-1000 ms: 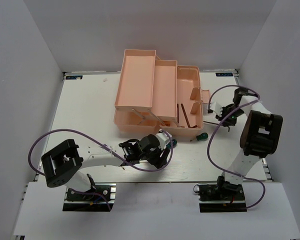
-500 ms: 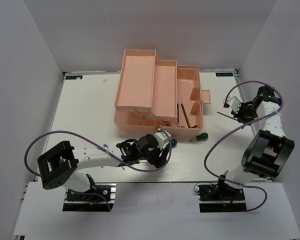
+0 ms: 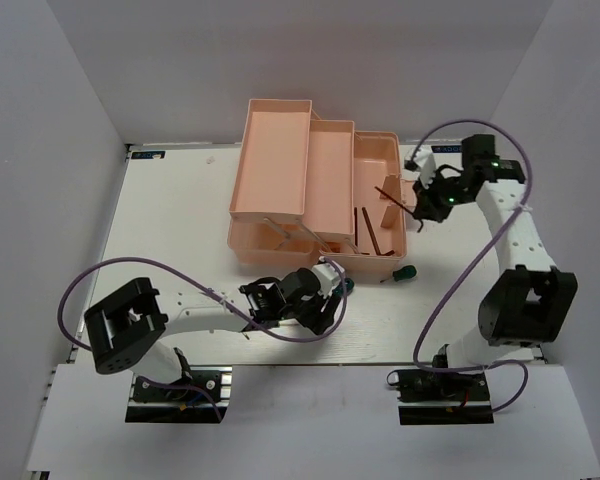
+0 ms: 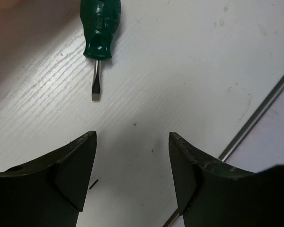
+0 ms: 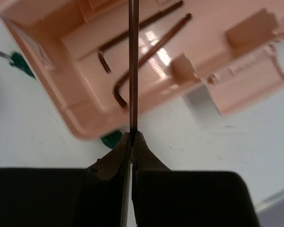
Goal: Sort the tools into containers
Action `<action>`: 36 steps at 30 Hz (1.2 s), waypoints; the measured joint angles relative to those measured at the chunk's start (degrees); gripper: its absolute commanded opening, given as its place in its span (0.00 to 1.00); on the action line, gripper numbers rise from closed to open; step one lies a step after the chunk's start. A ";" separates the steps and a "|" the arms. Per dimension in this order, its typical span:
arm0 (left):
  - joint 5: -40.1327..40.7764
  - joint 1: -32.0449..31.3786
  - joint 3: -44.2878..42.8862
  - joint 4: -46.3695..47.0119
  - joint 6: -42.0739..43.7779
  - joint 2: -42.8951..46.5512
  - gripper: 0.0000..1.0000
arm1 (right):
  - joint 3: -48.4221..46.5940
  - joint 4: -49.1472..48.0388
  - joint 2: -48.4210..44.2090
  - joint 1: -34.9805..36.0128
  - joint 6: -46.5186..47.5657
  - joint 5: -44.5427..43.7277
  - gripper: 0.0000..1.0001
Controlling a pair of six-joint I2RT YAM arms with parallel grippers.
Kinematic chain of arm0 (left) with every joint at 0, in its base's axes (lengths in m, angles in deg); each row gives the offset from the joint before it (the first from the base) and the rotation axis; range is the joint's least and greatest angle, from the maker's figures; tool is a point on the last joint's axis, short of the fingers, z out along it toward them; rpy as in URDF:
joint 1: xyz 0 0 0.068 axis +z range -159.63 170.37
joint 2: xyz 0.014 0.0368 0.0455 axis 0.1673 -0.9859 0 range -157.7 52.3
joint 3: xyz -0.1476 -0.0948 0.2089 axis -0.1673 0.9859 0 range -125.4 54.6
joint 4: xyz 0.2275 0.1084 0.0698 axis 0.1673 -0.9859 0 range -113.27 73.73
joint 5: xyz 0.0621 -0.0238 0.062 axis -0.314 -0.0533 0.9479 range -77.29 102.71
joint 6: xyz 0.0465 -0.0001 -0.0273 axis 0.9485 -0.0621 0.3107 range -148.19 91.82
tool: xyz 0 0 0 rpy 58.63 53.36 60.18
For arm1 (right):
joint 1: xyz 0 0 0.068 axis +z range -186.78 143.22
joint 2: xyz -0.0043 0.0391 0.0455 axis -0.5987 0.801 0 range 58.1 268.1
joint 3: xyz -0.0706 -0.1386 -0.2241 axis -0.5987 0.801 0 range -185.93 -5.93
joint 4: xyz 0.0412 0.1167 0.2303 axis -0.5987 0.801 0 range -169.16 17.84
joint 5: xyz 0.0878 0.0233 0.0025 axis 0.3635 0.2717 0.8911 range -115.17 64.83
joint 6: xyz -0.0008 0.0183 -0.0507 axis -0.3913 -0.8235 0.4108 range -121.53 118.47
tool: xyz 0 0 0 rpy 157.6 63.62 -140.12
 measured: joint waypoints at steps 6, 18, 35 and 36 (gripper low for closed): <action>4.76 0.00 -4.44 -0.55 1.07 -5.14 0.73 | -3.13 -5.46 9.79 9.11 -24.90 -2.95 0.00; 14.60 0.00 -13.81 0.72 6.08 -16.48 0.71 | 4.28 -18.64 6.45 11.58 -42.05 -9.53 0.20; 10.58 -0.26 -15.47 5.84 11.06 -22.03 0.01 | 18.49 -20.20 -8.44 2.08 -43.58 -10.36 0.17; 8.79 -0.44 -14.95 5.57 11.47 -21.05 0.01 | 19.10 -19.37 -9.16 1.40 -42.77 -10.75 0.64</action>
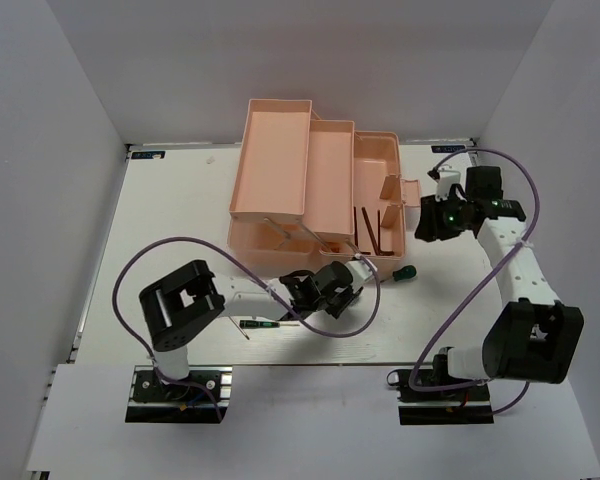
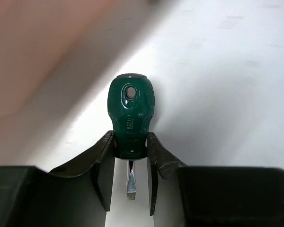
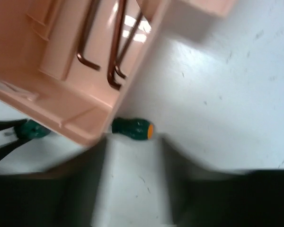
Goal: Sort the tools into containers
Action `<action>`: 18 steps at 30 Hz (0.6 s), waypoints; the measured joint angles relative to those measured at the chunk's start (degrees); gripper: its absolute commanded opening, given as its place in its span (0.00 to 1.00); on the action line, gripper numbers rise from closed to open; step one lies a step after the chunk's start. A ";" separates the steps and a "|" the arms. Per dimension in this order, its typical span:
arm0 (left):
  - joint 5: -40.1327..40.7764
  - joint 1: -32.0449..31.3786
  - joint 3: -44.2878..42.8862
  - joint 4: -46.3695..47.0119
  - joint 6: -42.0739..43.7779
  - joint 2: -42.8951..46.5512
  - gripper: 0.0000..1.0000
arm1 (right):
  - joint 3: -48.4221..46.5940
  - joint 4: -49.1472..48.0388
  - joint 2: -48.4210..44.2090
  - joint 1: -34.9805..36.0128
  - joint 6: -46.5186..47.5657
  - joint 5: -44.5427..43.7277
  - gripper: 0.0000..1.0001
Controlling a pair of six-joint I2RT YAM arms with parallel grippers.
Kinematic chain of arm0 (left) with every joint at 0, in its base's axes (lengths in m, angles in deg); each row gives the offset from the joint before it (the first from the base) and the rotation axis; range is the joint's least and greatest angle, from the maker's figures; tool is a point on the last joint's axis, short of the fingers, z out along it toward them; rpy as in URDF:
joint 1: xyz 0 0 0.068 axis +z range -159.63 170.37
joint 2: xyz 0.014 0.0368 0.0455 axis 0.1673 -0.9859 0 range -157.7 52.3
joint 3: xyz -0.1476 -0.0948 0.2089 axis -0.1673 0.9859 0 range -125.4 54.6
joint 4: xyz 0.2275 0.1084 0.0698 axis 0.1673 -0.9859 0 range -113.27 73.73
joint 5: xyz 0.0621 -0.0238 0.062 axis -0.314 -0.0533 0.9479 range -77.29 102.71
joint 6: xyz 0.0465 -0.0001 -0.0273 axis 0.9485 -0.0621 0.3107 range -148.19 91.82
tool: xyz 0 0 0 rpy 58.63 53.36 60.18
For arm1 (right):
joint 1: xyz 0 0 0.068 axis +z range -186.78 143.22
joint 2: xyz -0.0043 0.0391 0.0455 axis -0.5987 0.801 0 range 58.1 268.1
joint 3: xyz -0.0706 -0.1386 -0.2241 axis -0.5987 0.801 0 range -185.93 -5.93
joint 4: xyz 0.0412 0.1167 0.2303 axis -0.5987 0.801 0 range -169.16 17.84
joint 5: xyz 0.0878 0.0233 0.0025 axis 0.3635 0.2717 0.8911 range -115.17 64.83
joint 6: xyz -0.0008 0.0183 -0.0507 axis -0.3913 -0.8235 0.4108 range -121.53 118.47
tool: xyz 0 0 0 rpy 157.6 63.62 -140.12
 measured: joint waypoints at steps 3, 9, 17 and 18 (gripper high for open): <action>-6.99 -1.29 0.98 -1.11 1.60 5.14 0.00 | 2.67 2.16 -2.69 -1.99 2.99 -1.33 0.91; -9.75 -2.19 -3.52 -2.78 2.91 18.32 0.00 | 12.24 3.48 -9.11 -6.05 7.10 -0.26 0.76; 8.63 2.64 -28.89 -6.67 4.04 10.54 0.00 | 23.85 -0.81 -15.34 -8.57 20.94 8.96 0.68; 10.62 3.54 -31.61 -7.63 4.28 8.04 0.00 | 24.55 -0.81 -15.47 -8.61 22.43 9.81 0.68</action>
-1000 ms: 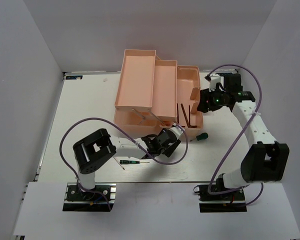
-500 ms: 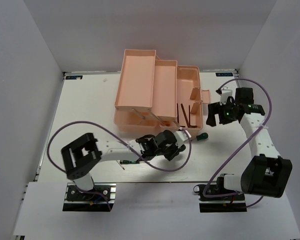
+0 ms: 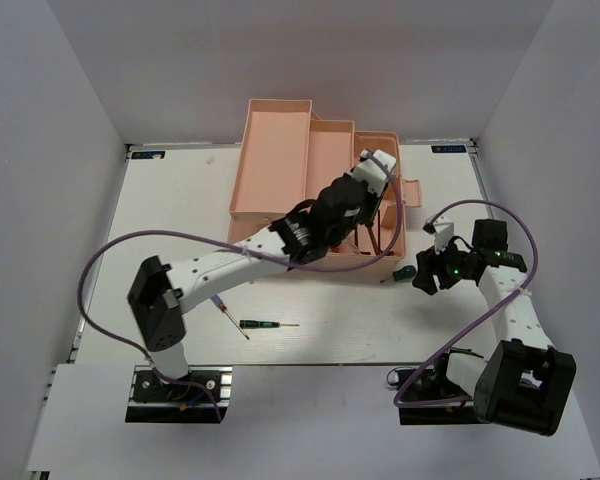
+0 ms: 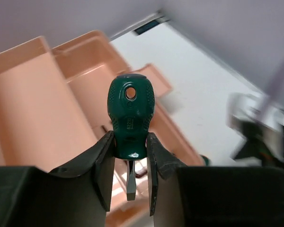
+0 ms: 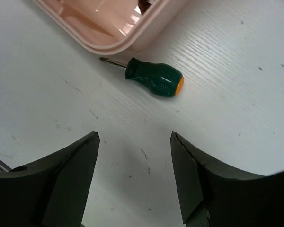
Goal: Sort the tools into containers
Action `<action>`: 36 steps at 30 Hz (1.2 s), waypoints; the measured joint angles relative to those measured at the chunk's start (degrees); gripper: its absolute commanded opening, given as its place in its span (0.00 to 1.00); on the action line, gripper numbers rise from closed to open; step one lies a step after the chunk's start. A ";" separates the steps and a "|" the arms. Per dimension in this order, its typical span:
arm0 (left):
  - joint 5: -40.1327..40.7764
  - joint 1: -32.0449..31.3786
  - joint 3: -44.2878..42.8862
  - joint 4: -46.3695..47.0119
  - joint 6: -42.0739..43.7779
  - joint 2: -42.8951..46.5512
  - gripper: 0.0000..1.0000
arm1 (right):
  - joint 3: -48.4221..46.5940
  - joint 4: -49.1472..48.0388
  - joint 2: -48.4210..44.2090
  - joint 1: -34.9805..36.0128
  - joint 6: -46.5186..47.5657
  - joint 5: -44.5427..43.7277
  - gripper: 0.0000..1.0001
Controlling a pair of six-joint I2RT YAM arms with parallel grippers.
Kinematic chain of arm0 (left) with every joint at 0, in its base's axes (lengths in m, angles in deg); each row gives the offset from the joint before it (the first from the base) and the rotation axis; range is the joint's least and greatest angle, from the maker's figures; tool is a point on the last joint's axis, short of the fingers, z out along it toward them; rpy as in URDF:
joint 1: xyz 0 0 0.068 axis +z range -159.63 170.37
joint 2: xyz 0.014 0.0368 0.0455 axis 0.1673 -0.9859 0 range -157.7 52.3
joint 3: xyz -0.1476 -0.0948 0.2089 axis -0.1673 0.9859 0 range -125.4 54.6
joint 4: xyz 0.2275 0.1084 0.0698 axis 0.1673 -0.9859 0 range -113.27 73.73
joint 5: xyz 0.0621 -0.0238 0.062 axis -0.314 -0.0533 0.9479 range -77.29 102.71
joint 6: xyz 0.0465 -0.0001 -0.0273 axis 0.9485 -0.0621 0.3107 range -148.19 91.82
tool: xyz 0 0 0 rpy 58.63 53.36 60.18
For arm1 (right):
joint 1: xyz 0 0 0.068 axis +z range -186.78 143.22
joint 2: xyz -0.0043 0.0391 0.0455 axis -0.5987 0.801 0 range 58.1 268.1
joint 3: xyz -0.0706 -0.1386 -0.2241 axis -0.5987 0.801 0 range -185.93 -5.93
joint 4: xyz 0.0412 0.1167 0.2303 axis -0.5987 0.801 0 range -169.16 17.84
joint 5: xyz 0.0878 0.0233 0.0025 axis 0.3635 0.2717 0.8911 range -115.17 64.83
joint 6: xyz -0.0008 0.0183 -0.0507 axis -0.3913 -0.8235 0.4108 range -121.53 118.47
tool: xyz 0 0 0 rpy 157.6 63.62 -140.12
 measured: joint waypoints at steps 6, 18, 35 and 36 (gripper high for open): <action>8.20 5.44 -13.31 -8.48 1.53 -15.69 0.03 | 0.26 -0.42 1.60 -0.26 7.67 4.26 0.76; 11.65 11.54 -20.59 -18.45 2.45 -24.09 0.24 | 3.85 -4.33 7.69 -0.57 35.80 12.55 0.86; 4.26 11.50 -10.99 -18.51 0.11 -13.03 0.33 | 0.55 -10.36 21.35 -0.42 57.29 12.66 0.86; 2.82 11.21 -8.15 -18.34 -0.09 -9.68 0.27 | -0.11 -10.32 22.47 -0.39 58.93 12.68 0.85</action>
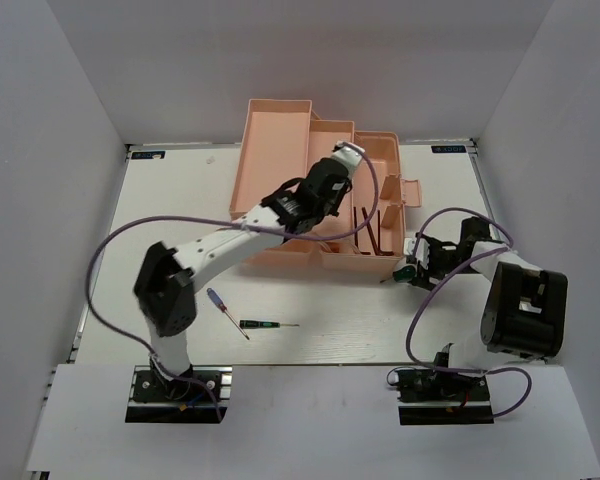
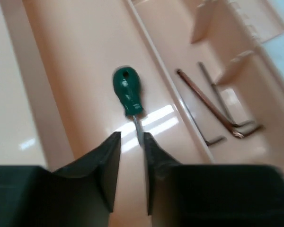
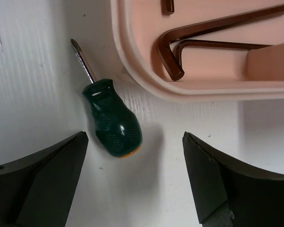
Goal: Sort the tools into containers
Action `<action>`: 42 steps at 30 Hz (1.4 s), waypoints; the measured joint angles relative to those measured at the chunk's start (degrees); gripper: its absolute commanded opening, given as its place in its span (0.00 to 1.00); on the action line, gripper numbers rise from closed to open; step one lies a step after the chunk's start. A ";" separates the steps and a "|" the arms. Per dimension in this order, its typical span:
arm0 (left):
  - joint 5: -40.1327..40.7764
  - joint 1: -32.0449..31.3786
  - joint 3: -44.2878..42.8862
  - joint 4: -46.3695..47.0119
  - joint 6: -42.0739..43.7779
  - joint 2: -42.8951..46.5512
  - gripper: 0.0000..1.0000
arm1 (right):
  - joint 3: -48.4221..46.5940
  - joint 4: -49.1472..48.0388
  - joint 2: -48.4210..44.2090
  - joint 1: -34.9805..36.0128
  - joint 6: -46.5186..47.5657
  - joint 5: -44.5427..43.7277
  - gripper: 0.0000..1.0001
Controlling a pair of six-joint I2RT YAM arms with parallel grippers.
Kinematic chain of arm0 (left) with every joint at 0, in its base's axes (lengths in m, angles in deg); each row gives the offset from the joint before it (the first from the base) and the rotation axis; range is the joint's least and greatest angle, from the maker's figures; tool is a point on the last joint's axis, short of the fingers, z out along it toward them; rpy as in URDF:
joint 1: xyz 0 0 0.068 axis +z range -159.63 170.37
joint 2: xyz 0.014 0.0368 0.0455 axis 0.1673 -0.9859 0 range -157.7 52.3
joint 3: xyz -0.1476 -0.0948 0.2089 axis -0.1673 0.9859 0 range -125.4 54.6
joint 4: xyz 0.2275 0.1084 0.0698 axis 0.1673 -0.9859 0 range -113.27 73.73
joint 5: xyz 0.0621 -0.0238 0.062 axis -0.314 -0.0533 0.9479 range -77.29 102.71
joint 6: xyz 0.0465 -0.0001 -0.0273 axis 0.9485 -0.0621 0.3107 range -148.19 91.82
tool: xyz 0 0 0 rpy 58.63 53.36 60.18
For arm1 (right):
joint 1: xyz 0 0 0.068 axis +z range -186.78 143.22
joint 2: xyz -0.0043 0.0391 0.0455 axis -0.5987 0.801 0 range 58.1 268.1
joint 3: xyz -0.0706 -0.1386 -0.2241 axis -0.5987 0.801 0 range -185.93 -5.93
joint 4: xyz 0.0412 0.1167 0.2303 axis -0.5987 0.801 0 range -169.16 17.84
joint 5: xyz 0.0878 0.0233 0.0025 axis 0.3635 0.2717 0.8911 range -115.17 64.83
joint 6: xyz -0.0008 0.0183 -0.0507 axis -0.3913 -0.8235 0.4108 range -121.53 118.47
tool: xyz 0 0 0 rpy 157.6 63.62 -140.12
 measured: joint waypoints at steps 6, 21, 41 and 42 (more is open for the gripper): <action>-7.52 -1.18 23.19 2.47 -3.48 25.38 0.60 | -9.01 8.50 9.51 0.94 8.39 -0.66 0.71; -10.78 -1.05 60.67 -1.38 -19.78 57.37 0.75 | -8.17 24.50 9.09 1.70 16.94 -5.55 0.49; -13.55 -1.05 64.85 -0.31 -24.33 59.87 0.75 | 11.54 0.52 -11.02 1.64 10.21 1.88 0.74; -13.57 -1.05 64.85 -0.15 -24.37 59.87 0.75 | 12.20 0.28 -11.69 1.64 11.08 2.16 0.74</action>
